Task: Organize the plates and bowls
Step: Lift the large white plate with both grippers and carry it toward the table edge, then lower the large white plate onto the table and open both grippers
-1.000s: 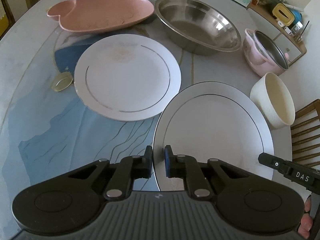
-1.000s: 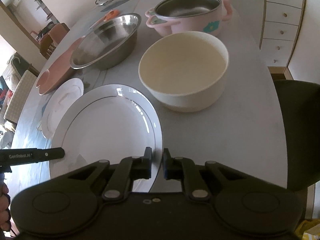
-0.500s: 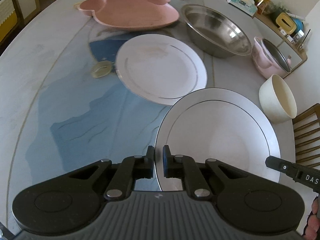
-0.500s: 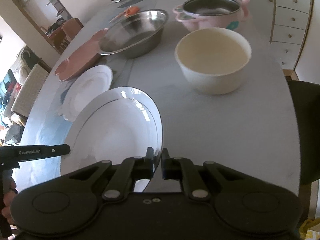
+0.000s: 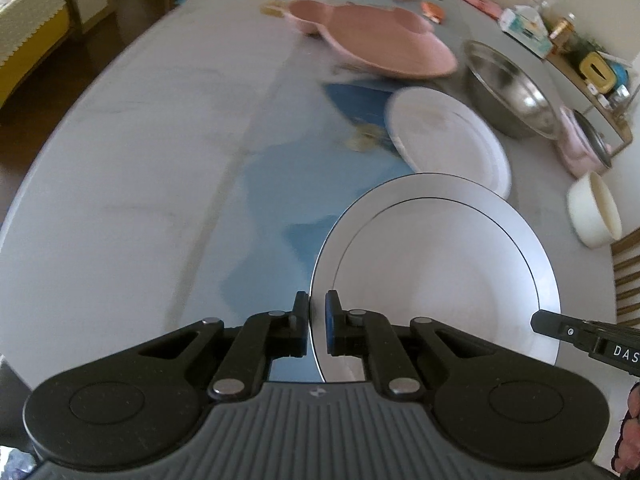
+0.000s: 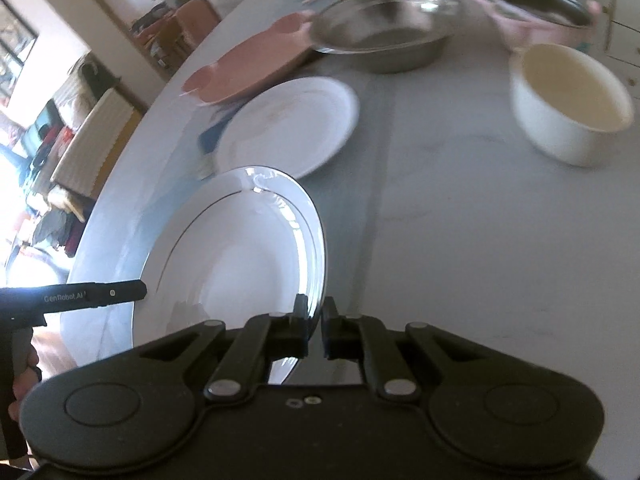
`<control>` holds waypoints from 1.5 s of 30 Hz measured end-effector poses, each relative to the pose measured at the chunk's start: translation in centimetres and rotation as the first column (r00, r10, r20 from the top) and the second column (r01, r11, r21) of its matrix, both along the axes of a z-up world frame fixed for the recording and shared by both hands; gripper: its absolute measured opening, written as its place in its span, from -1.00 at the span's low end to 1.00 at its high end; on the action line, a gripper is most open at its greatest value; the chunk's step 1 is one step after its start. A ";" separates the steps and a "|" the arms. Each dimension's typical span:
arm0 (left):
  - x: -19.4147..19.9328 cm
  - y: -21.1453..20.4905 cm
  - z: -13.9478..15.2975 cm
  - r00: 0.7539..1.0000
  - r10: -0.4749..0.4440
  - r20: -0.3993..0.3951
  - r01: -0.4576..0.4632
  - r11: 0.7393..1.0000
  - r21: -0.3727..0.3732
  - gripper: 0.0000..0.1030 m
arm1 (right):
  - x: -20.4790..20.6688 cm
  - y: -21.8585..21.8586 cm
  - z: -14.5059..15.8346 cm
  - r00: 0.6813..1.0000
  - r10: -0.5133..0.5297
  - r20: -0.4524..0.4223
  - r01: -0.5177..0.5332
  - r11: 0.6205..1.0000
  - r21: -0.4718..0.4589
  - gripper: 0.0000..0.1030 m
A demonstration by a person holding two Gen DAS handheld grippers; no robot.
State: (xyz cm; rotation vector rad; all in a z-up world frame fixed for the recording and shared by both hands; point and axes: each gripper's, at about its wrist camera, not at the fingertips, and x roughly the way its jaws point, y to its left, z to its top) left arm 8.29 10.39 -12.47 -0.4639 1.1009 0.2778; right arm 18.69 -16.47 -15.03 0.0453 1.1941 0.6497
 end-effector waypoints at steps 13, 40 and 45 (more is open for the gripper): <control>-3.8 10.3 0.7 0.998 0.057 -0.008 -0.056 0.995 0.085 -0.87 | -3.2 11.7 -1.0 0.988 0.154 -0.030 -0.155 0.988 -0.014 -0.80; -5.8 13.2 2.1 0.999 0.046 0.020 -0.048 0.991 0.128 -0.86 | -4.9 13.3 0.7 0.994 0.090 0.068 -0.086 0.994 -0.065 -0.41; -5.9 11.3 4.3 0.996 -0.008 0.093 -0.008 0.985 0.174 -0.85 | -5.1 11.7 3.3 0.982 0.064 0.177 -0.057 0.997 -0.047 -0.30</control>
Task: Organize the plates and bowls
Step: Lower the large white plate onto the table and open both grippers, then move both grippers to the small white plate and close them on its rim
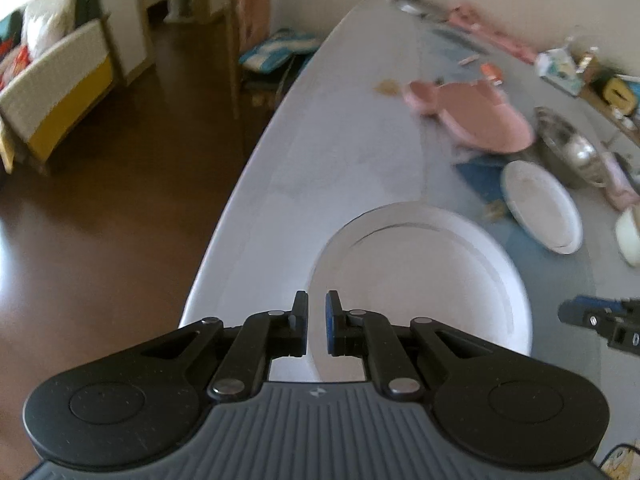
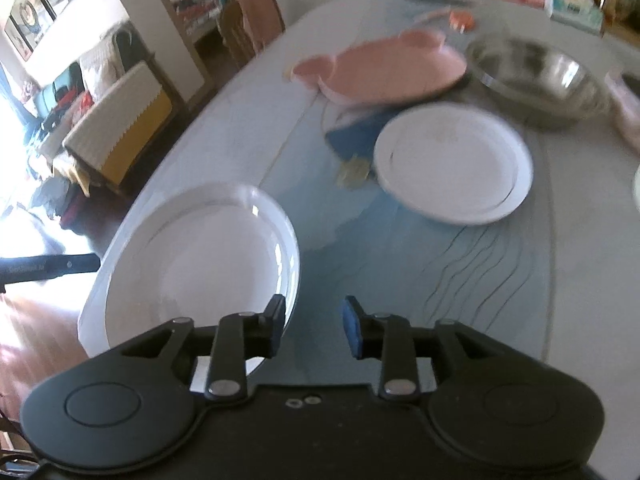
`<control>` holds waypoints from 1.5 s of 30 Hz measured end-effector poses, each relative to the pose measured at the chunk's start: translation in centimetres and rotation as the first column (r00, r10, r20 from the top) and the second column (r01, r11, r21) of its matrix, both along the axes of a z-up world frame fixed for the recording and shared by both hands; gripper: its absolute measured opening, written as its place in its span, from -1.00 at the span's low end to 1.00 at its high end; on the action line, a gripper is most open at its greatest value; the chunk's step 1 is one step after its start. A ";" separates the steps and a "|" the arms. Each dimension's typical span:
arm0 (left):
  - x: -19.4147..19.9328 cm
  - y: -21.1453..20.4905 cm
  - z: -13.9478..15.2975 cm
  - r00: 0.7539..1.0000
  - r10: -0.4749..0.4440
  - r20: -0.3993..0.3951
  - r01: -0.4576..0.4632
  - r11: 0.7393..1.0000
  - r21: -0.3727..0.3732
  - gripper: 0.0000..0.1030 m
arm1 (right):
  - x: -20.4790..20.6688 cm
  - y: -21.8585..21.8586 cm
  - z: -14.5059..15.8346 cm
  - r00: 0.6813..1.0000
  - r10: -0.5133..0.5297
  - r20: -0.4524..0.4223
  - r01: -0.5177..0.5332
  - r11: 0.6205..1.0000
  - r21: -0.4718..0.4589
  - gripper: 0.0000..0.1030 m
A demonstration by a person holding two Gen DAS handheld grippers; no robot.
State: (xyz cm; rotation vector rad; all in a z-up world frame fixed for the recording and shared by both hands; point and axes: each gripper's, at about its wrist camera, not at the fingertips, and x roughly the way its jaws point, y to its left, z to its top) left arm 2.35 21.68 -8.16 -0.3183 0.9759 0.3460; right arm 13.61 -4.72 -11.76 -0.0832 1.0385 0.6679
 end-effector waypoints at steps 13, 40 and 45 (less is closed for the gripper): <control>5.3 -8.7 3.2 0.987 -0.119 0.107 0.118 0.993 0.020 -0.79 | 2.8 -6.1 4.0 0.986 -0.043 0.162 0.037 0.998 0.043 0.28; 20.5 -13.9 -0.6 0.956 -0.285 0.069 0.278 0.956 0.094 0.48 | 12.4 -8.3 0.6 0.975 -0.079 0.208 0.091 0.995 -0.051 0.95; 23.1 -13.1 -2.6 0.952 -0.306 0.027 0.304 0.951 0.061 0.48 | 14.6 -7.4 -1.6 0.978 -0.074 0.194 0.094 0.991 -0.095 0.87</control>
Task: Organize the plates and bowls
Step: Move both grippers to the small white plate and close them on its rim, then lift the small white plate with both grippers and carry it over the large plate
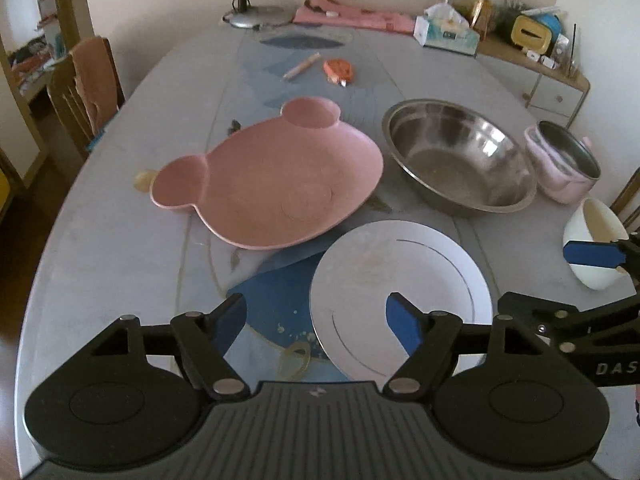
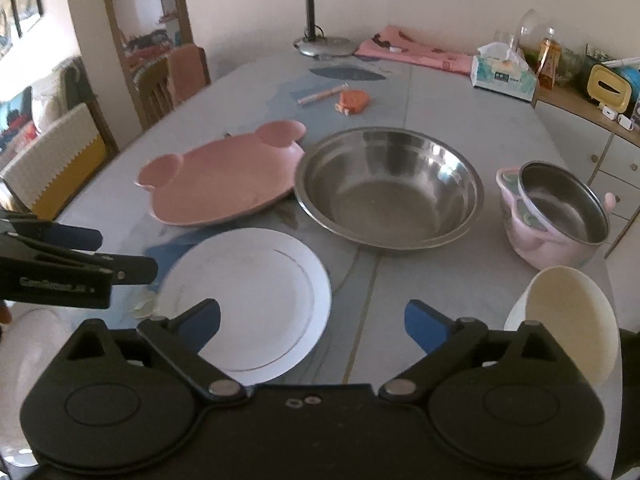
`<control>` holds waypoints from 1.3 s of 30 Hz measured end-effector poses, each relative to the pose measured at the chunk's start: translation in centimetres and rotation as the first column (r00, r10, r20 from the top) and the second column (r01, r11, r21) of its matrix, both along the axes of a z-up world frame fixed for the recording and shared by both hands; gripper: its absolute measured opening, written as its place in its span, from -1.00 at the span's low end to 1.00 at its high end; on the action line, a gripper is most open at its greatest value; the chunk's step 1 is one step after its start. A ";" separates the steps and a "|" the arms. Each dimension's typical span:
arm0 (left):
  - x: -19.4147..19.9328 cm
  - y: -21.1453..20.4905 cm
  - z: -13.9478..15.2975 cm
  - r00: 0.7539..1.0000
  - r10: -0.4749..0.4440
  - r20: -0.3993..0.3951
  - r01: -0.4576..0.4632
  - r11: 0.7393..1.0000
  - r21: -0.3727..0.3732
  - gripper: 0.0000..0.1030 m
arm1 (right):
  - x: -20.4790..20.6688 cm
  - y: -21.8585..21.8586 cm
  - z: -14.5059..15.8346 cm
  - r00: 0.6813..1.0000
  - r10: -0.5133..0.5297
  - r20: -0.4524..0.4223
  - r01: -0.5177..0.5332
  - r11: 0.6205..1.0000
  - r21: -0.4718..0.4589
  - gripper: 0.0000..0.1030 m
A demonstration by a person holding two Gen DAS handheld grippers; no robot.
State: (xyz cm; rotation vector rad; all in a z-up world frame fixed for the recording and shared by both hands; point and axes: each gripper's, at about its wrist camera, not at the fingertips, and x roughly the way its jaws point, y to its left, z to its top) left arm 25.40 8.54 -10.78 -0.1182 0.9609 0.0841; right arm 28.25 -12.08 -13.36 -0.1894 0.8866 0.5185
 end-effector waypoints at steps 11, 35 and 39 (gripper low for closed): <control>3.2 1.0 -3.2 0.996 0.005 -0.089 -0.009 0.999 -0.046 0.16 | 3.7 0.2 -3.3 0.988 -0.049 -0.148 0.052 0.998 0.021 0.55; 4.0 2.9 -4.5 0.986 0.065 -0.153 -0.096 0.973 -0.208 -0.75 | 5.3 -1.8 -4.7 0.927 -0.079 -0.367 0.143 0.978 0.150 -0.75; 3.7 2.6 -4.2 0.988 0.065 -0.143 -0.091 0.979 -0.184 -0.82 | 4.9 -2.1 -4.7 0.925 -0.078 -0.372 0.145 0.977 0.155 -0.77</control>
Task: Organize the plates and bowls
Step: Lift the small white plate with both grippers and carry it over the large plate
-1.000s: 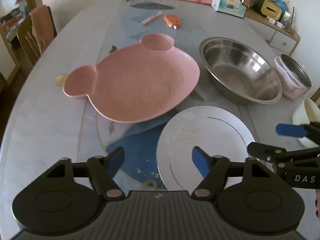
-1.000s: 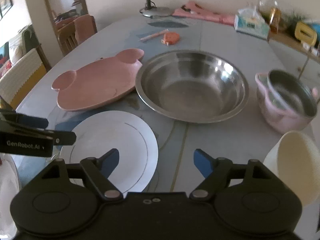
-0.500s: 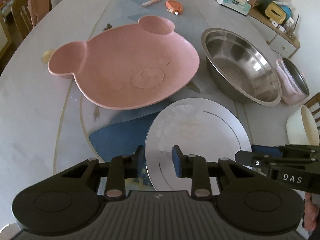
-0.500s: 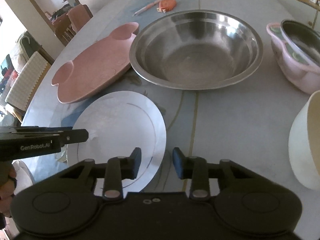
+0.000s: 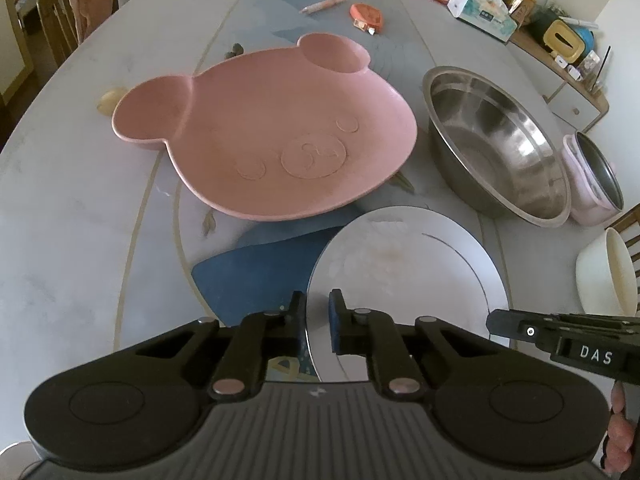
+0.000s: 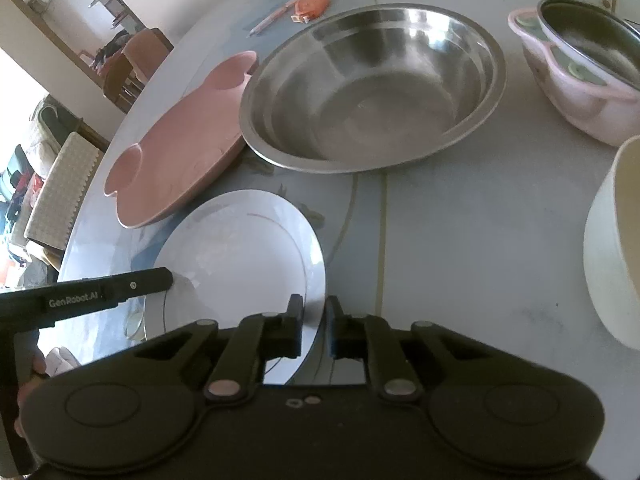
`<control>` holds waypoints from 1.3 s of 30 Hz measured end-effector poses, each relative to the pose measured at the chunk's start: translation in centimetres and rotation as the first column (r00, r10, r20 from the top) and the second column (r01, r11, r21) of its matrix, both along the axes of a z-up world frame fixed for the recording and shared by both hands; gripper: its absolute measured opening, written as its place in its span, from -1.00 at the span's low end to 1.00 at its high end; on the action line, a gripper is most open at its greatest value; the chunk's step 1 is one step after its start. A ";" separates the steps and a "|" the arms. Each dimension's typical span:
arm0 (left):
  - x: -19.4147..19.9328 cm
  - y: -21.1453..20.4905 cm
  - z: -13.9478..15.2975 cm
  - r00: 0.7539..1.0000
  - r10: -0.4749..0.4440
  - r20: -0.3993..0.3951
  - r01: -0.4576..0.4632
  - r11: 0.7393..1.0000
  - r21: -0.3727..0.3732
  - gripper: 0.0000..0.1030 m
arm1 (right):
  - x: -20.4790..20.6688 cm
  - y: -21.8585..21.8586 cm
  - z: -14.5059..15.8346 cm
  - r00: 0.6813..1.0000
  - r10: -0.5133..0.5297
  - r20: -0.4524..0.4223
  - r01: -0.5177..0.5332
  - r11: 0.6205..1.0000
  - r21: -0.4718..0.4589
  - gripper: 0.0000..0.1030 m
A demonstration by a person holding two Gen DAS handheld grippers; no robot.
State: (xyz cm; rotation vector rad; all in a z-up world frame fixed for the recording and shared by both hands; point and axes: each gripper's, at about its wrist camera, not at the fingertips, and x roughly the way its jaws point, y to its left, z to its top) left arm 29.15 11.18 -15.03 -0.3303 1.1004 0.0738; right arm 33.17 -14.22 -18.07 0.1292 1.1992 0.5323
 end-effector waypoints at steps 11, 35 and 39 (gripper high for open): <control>-1.9 -0.9 0.2 0.998 -0.055 0.003 0.055 0.998 -0.039 -0.90 | -2.0 -2.2 -0.1 1.000 -0.008 -0.013 0.009 1.000 0.029 -0.79; -2.1 -0.9 -0.5 0.993 -0.113 -0.029 0.108 0.983 -0.146 -0.80 | -2.2 -3.8 -0.3 0.999 -0.012 -0.039 0.015 0.998 0.062 -0.80; -2.8 -0.9 -0.1 0.992 -0.123 -0.022 0.118 0.980 -0.160 -0.81 | -2.8 -4.2 0.0 0.999 -0.018 -0.035 0.020 0.997 0.068 -0.81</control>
